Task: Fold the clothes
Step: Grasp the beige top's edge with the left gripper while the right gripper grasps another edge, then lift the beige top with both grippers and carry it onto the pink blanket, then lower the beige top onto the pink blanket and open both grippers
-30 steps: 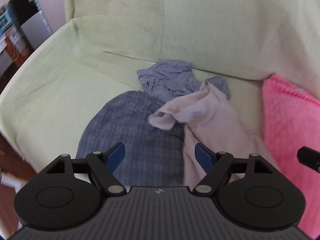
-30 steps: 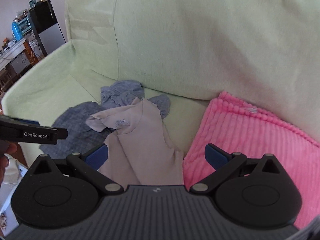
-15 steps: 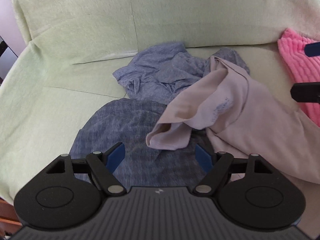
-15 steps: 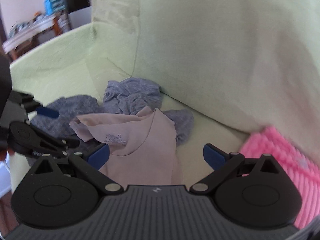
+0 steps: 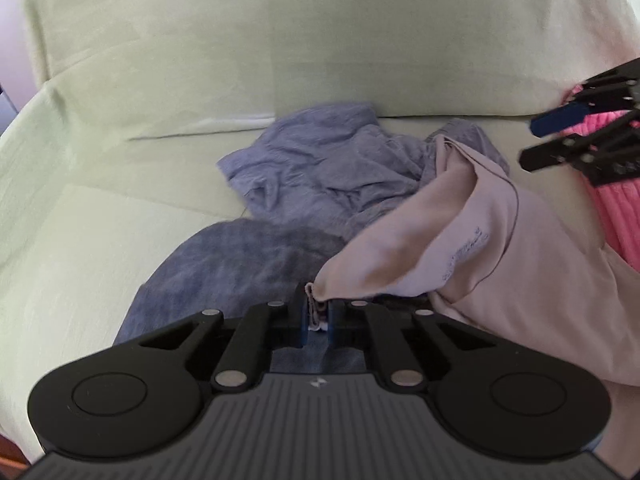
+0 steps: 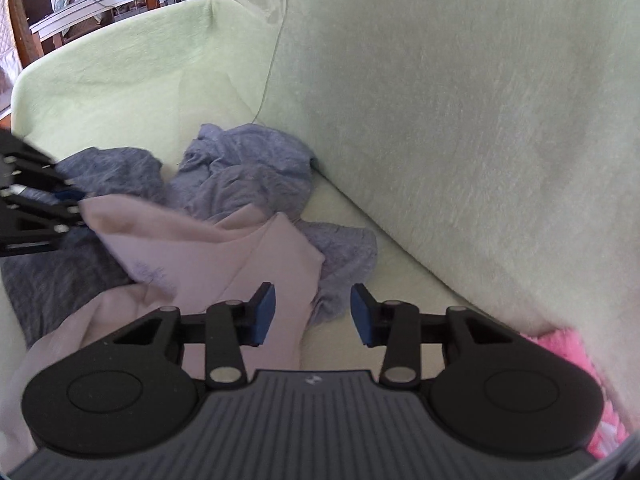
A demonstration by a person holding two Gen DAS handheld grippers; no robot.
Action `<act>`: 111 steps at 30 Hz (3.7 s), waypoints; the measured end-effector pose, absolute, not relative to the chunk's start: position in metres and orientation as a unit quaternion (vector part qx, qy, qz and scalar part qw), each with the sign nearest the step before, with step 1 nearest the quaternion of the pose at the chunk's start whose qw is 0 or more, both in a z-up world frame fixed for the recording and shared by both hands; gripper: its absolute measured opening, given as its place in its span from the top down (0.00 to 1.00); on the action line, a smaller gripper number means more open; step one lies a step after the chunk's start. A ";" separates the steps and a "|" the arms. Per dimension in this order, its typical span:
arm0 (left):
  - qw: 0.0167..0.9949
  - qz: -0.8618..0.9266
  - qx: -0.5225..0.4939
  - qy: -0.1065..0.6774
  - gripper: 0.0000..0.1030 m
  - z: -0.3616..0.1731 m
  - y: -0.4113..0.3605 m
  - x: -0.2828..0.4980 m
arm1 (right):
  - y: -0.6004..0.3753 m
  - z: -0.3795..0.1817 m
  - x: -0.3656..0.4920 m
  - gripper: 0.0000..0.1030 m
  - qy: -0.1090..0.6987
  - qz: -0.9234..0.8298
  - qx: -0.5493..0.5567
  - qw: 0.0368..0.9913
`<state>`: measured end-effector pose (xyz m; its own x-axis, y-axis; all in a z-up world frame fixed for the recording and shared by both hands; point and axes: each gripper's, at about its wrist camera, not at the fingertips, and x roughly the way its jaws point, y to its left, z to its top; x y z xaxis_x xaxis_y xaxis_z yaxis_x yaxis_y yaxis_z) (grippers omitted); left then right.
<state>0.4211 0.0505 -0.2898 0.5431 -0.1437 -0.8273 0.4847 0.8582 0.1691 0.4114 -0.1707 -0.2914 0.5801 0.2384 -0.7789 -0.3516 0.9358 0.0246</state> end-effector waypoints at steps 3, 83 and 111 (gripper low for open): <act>0.855 -0.175 0.210 0.440 0.92 -0.296 0.046 0.421 | -0.173 -0.302 0.432 0.64 0.430 0.178 -0.036 0.884; 0.788 -0.281 0.466 0.289 0.75 -0.270 -0.523 0.134 | -0.636 -0.309 0.069 0.98 0.354 -0.281 0.106 0.886; 0.694 -0.430 0.466 0.341 0.37 -0.257 -0.224 -0.172 | -0.319 -0.321 -0.256 0.65 0.437 -0.118 -0.095 0.887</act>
<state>-0.1718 -0.2238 -0.2571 0.3971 -0.2794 -0.8742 0.9149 0.1962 0.3529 -0.2562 -0.3191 -0.3211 0.5912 -0.2921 -0.7518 0.1256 0.9541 -0.2720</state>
